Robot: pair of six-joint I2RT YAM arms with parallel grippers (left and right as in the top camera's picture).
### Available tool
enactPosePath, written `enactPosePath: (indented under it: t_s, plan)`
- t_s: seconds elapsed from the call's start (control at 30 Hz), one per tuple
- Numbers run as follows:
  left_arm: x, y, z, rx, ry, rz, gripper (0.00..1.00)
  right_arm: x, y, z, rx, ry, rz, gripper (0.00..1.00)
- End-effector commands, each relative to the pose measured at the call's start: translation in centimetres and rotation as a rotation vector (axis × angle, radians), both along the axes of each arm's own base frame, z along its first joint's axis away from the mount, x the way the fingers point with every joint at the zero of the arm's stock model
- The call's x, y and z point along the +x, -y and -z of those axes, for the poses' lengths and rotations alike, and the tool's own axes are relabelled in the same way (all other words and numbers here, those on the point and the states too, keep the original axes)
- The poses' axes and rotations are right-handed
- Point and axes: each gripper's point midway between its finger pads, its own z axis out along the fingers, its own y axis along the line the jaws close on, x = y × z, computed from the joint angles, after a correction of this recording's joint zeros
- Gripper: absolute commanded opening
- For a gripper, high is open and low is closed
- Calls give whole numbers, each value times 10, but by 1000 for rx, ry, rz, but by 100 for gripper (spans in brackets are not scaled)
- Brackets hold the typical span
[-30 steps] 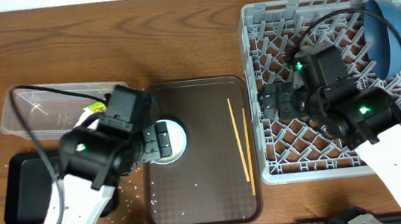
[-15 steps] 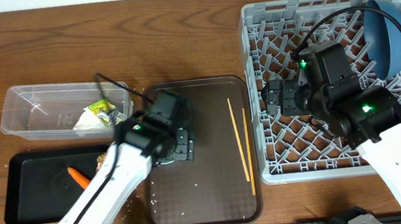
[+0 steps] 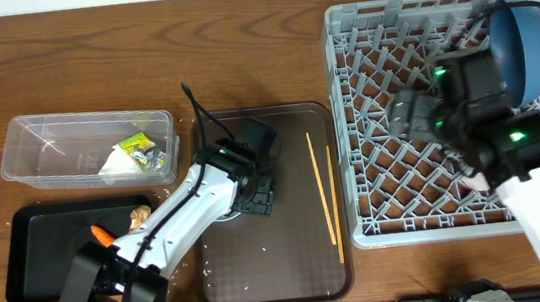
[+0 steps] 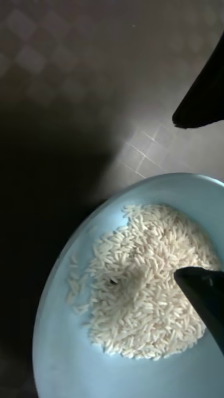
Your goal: Sort waste into correct bins and load items into the dishwasher rack
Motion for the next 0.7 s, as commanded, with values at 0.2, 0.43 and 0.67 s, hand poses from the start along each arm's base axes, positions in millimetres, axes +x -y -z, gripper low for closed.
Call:
enactPosePath:
  t_s: [0.2, 0.43, 0.67]
  plan:
    - [6, 2, 5, -6, 33, 15, 52, -10, 3, -25, 59, 72, -90, 99]
    - [2, 0, 12, -3, 29, 15, 41, -16, 3, -33, 59, 100, -98, 99]
    - [-3, -3, 25, -4, 30, 15, 22, -16, 3, -33, 60, 100, -98, 99]
